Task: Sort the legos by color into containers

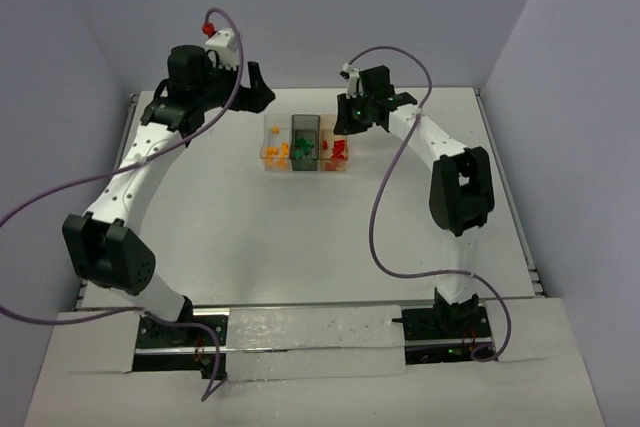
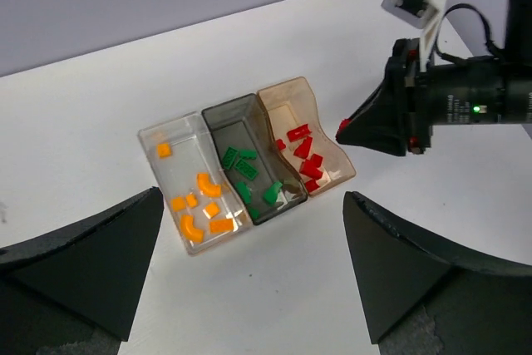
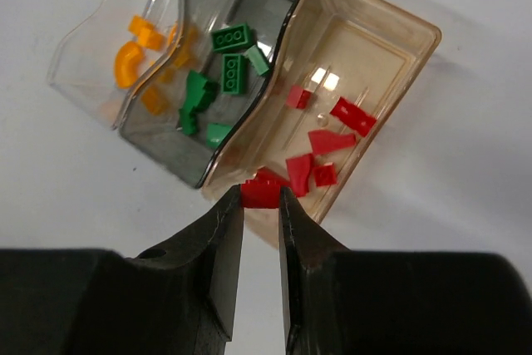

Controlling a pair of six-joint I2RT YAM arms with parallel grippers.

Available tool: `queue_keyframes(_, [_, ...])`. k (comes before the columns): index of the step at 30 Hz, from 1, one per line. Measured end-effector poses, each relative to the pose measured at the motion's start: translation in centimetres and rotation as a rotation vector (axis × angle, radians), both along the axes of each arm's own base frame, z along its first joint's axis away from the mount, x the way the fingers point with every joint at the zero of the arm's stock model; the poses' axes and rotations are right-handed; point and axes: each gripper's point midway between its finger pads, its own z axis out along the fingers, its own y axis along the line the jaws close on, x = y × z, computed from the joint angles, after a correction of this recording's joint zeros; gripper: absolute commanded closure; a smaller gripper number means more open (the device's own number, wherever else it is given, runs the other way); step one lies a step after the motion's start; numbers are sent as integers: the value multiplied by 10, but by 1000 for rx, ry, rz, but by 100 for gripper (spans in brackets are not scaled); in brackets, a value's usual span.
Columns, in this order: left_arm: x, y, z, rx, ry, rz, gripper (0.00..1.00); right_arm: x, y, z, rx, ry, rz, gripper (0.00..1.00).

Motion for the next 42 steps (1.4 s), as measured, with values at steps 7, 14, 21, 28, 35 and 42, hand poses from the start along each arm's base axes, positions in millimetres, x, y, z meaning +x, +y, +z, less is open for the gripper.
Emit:
queue_keyframes(7, [-9,46,-28,19,79,89,1,23,10,-33,-56,25,-16,81])
queue_keyframes(14, [-10,85,-63,39,186,171,1,38,12,-48,-90,23,-27,46])
queue_keyframes(21, [-14,97,-81,46,225,197,1,35,10,-54,-102,42,-28,38])
queue_keyframes(28, [-23,99,-74,52,202,194,1,19,5,-19,-88,23,-24,9])
queue_keyframes(35, [-49,107,-84,84,197,209,1,-43,-44,89,-36,-146,-76,5])
queue_keyframes(42, [-64,120,-100,109,215,247,1,-86,-122,77,-128,-196,-220,5])
